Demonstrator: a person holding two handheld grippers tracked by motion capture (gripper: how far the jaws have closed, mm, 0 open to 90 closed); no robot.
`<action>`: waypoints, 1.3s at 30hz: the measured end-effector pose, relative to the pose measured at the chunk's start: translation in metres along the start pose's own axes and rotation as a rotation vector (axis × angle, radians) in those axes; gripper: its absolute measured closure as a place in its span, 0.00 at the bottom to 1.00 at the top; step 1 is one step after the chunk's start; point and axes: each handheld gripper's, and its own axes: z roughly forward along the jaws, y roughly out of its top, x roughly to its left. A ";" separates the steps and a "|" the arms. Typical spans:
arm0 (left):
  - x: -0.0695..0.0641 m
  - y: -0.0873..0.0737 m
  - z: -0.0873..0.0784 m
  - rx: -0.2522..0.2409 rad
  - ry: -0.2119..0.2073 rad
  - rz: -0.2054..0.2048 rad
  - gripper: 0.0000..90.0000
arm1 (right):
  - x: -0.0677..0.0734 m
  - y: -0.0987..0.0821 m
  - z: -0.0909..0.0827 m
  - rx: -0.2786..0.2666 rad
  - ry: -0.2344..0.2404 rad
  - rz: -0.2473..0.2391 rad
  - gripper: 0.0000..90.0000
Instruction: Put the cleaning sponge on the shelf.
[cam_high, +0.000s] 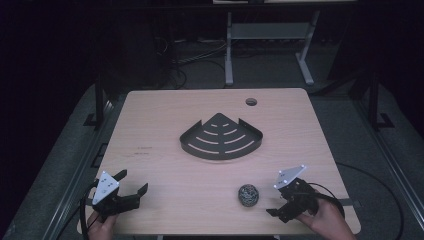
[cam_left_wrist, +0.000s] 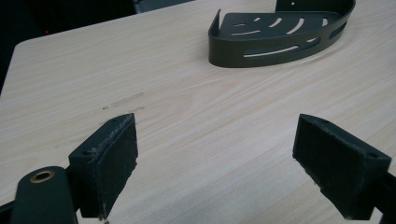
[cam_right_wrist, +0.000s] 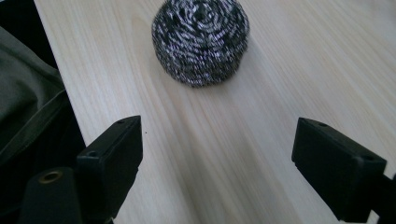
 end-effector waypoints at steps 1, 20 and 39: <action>0.000 0.000 0.000 0.001 0.001 0.000 0.15 | 0.000 0.003 0.002 0.002 0.002 -0.009 0.18; 0.002 0.000 -0.002 -0.012 0.002 -0.005 0.15 | 0.007 0.040 0.027 0.046 0.035 -0.065 0.18; 0.003 0.000 -0.004 -0.018 0.004 -0.010 0.15 | 0.009 0.064 0.047 0.127 0.023 -0.095 0.20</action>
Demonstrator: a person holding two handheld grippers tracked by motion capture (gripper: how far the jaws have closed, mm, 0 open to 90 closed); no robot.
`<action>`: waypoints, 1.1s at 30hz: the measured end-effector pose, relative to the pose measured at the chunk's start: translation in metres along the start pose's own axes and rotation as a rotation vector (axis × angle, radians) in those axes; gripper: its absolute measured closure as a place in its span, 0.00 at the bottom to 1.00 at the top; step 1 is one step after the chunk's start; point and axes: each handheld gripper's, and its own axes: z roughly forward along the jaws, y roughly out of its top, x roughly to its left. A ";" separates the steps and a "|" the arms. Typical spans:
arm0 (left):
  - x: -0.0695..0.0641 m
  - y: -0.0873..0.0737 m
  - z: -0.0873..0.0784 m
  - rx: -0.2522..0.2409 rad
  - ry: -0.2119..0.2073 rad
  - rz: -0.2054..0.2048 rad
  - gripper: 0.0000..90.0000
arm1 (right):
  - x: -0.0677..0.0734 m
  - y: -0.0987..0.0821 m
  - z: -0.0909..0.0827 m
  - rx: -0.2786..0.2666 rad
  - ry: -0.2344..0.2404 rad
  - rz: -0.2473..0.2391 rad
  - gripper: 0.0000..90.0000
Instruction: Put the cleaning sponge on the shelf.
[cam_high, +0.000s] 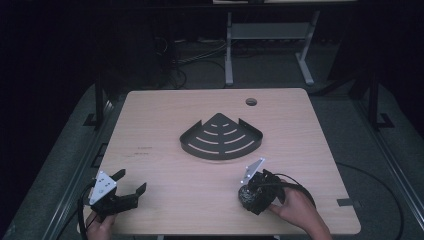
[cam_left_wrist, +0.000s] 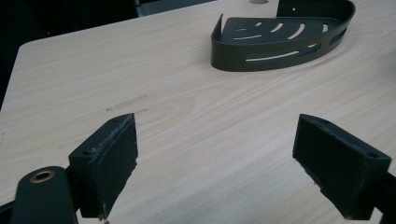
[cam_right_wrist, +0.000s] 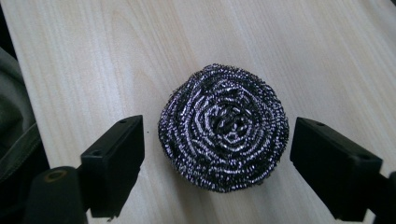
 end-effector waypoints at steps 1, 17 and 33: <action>0.000 0.000 0.000 -0.001 0.000 0.001 0.15 | 0.000 0.001 0.001 0.005 0.003 -0.004 0.20; 0.000 0.000 -0.001 -0.001 0.003 0.002 0.15 | -0.001 0.006 0.009 0.057 -0.007 -0.004 0.30; -0.001 0.000 -0.001 -0.002 -0.001 0.001 0.15 | -0.002 0.017 0.001 0.041 -0.021 -0.033 0.34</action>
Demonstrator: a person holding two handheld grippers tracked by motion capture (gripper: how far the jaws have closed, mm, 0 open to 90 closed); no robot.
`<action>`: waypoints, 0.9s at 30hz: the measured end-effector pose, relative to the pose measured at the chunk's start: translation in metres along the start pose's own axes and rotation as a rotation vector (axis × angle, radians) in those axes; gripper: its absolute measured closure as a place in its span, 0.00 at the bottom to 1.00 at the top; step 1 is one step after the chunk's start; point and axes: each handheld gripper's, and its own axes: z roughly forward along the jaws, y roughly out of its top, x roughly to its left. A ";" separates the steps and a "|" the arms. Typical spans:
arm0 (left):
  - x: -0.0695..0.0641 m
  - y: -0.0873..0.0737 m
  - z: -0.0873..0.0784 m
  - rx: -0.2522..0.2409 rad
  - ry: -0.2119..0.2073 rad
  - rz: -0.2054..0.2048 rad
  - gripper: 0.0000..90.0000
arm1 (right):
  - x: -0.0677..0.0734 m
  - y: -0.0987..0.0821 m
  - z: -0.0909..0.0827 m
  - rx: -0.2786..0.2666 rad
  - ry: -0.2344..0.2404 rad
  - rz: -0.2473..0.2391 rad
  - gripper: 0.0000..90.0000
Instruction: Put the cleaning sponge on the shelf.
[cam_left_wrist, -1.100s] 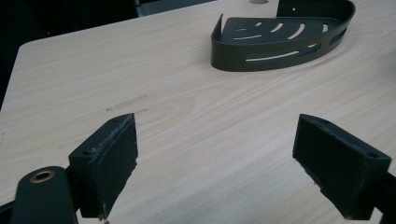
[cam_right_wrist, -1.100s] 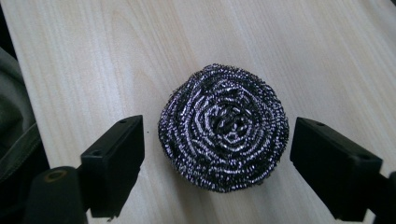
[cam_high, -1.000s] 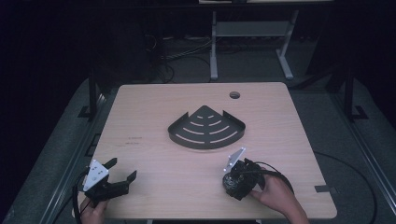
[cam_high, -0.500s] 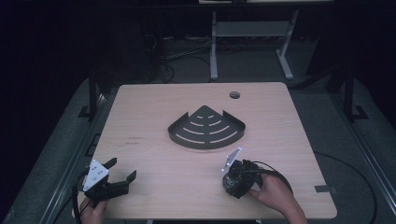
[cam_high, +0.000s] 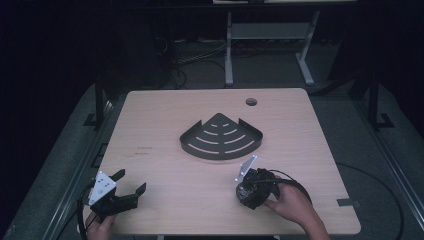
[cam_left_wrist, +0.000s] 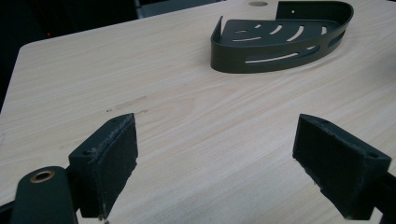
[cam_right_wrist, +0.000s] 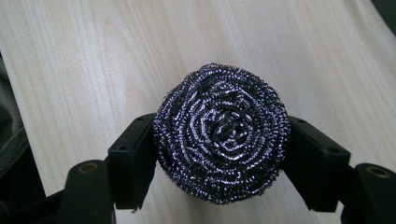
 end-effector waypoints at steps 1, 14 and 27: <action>0.000 0.000 0.000 0.000 0.001 0.001 0.15 | -0.001 0.001 -0.001 -0.001 -0.001 0.000 0.34; 0.000 0.000 0.000 0.001 0.003 0.000 0.15 | -0.019 0.016 -0.017 -0.046 0.014 0.018 0.34; -0.001 0.001 0.000 -0.006 -0.001 -0.004 0.15 | -0.038 0.032 -0.020 -0.030 0.026 0.024 0.34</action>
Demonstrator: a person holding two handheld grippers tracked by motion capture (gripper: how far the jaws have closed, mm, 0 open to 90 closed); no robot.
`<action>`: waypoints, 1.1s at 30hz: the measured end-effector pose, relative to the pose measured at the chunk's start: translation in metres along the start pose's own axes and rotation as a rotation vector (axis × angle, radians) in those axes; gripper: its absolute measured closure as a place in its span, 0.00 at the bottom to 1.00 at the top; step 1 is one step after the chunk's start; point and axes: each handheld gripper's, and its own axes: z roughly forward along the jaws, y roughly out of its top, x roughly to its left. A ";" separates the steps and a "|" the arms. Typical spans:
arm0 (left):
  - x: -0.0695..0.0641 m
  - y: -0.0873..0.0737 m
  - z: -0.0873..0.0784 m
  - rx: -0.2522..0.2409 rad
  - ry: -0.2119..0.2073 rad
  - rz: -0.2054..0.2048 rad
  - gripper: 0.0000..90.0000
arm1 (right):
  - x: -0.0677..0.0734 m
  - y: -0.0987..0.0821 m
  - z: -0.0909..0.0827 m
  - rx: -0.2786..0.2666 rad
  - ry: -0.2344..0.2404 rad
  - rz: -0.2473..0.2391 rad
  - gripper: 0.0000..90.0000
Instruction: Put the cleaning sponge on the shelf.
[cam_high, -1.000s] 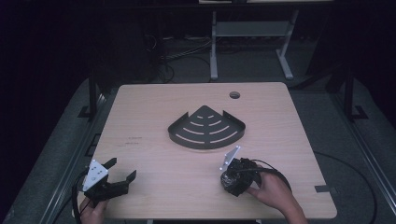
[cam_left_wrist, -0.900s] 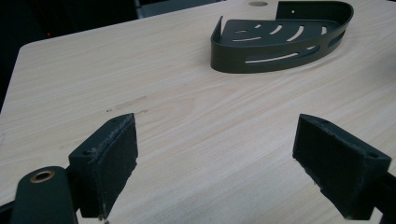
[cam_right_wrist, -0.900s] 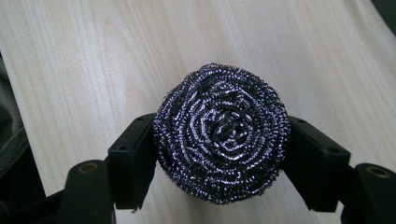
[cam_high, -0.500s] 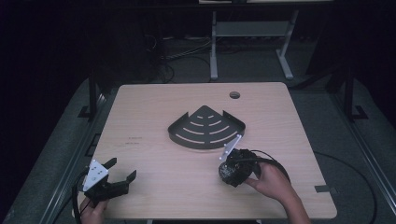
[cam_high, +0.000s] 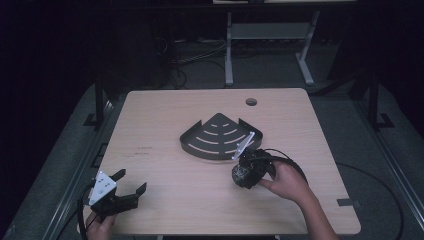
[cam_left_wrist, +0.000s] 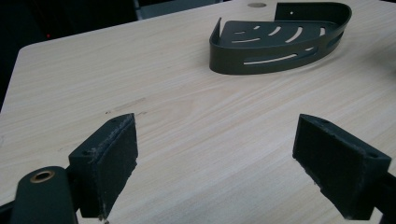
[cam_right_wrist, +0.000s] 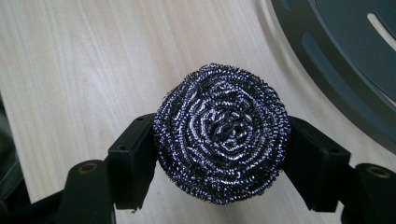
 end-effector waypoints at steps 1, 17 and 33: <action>0.000 0.000 0.000 0.001 -0.001 -0.001 0.15 | -0.002 0.001 0.000 0.000 0.002 0.001 0.34; 0.000 0.000 0.001 0.001 -0.001 0.004 0.15 | -0.016 0.024 -0.003 -0.001 0.024 0.004 0.34; -0.001 0.001 0.001 -0.002 -0.003 0.005 0.15 | -0.033 0.037 -0.010 -0.003 0.016 0.024 0.34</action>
